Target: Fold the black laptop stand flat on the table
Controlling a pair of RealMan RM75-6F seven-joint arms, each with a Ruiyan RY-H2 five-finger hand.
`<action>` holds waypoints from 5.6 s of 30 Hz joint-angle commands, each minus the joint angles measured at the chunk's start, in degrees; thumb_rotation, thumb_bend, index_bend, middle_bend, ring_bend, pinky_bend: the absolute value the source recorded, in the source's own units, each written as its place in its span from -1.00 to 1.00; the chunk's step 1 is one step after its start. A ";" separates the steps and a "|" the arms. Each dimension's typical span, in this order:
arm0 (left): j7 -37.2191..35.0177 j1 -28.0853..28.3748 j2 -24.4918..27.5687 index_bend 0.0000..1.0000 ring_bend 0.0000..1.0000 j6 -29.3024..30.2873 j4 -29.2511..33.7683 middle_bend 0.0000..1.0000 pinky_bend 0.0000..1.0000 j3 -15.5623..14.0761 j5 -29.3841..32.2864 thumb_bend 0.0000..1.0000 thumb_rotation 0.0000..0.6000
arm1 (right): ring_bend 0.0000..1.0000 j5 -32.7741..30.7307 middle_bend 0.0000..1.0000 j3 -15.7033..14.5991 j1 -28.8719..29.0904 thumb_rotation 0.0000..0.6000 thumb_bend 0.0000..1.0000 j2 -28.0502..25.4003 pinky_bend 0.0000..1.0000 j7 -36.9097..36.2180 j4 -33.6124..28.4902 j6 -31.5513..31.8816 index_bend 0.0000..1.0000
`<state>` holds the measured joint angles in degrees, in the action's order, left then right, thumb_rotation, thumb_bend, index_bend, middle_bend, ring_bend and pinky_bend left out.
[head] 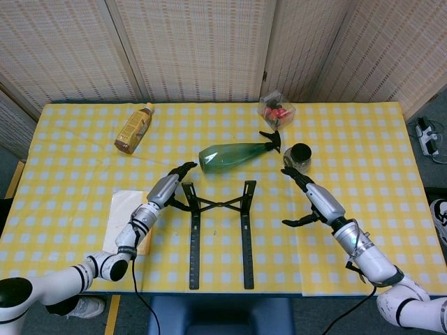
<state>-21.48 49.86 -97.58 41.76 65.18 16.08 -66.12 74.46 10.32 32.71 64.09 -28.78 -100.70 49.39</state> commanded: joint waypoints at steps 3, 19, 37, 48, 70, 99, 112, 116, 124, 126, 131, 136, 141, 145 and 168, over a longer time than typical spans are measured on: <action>-2.51 -2.10 2.29 -0.82 -0.93 2.34 3.42 -0.84 -1.00 -1.39 -3.76 -0.81 1.00 | -1.00 0.22 -1.00 -0.03 -0.18 1.00 -0.71 -0.05 -1.00 -0.35 0.06 0.23 -1.00; -2.31 -2.18 2.35 -0.18 -0.86 0.96 3.14 -0.72 -1.00 -1.57 -2.99 -0.64 1.00 | -1.00 1.26 -1.00 -0.34 -0.83 1.00 -0.71 0.21 -1.00 -1.42 0.59 1.27 -1.00; 0.14 -2.24 1.31 0.14 -0.77 1.18 2.24 -0.58 -1.00 -1.23 -1.65 -0.36 1.00 | -1.00 2.33 -1.00 -1.03 -0.85 1.00 -0.71 0.87 -1.00 -2.29 1.67 1.12 -1.00; -0.23 -2.48 1.34 0.09 -0.73 1.56 2.73 -0.50 -1.00 -1.49 -2.75 -0.25 1.00 | -0.96 0.06 -0.99 -2.59 1.01 1.00 -0.71 1.90 -1.00 5.17 2.01 -2.48 -1.00; -0.06 -5.20 5.34 -0.52 -0.83 4.04 8.64 -0.55 -1.00 -1.94 -3.03 -0.38 1.00 | -0.75 -27.23 -0.70 1.46 11.48 1.00 -0.69 15.53 -0.85 32.03 6.94 -1.71 -0.42; -1.89 -6.69 6.56 -0.51 -0.86 4.80 8.99 -0.57 -1.00 -2.65 -4.16 -0.40 1.00 | -0.60 -34.70 -0.52 3.17 15.26 1.00 -0.39 26.18 -0.71 38.99 15.16 0.29 0.03; -3.03 -6.98 6.57 -0.52 -0.88 4.65 8.23 -0.57 -1.00 -2.84 -4.57 -0.41 1.00 | -0.57 -35.61 -0.46 3.80 15.52 1.00 -0.27 27.91 -0.69 40.62 16.50 1.04 0.13; -3.33 -6.97 6.44 -0.52 -0.88 4.54 7.95 -0.58 -1.00 -2.87 -4.67 -0.41 1.00 | -0.56 -35.70 -0.45 3.86 15.59 1.00 -0.27 28.23 -0.69 41.28 16.59 1.39 0.17; -3.64 -6.92 6.17 -0.53 -0.89 4.41 7.44 -0.59 -1.00 -2.85 -4.75 -0.41 1.00 | -0.53 -36.15 -0.38 3.75 15.58 1.00 -0.08 28.71 -0.66 42.73 16.85 1.96 0.28; -3.71 -6.93 6.13 -0.53 -0.89 4.44 7.37 -0.59 -1.00 -2.81 -4.79 -0.41 1.00 | -0.52 -36.14 -0.37 3.72 15.55 1.00 -0.01 28.80 -0.65 42.98 16.86 2.01 0.30; -3.79 -7.04 6.33 -0.53 -0.89 4.71 7.52 -0.59 -1.00 -2.74 -4.92 -0.41 1.00 | -0.50 -35.72 -0.33 3.79 15.44 1.00 0.10 28.93 -0.62 43.39 16.74 2.38 0.35; -3.93 -7.45 7.08 -0.54 -0.90 5.33 8.10 -0.60 -1.00 -2.74 -5.21 -0.40 1.00 | -0.51 -33.99 -0.39 3.99 14.55 1.00 0.11 27.49 -0.62 41.41 14.89 1.12 0.30; -3.93 -8.29 8.49 -0.58 -0.93 6.49 9.19 -0.63 -1.00 -3.10 -5.99 -0.41 1.00 | -0.62 -30.33 -0.56 3.30 13.14 1.00 0.11 24.17 -0.70 38.57 11.92 -1.30 -0.31; -3.65 -8.84 9.88 -0.62 -0.96 6.82 10.31 -0.65 -1.00 -3.66 -6.53 -0.43 1.00 | -0.72 -26.70 -0.68 2.63 11.76 1.00 0.11 21.37 -0.84 36.31 9.41 -2.17 -0.74; 0.95 -12.52 18.22 -0.66 -0.98 13.41 15.79 -0.67 -1.00 -6.08 -11.12 -0.48 1.00 | -0.80 2.17 -0.76 -9.37 1.24 1.00 0.12 4.41 -0.97 24.86 -4.25 0.09 -0.93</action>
<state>-20.78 37.57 -79.72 54.86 80.69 10.19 -76.95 75.06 1.99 34.99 69.42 -2.72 -104.34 48.65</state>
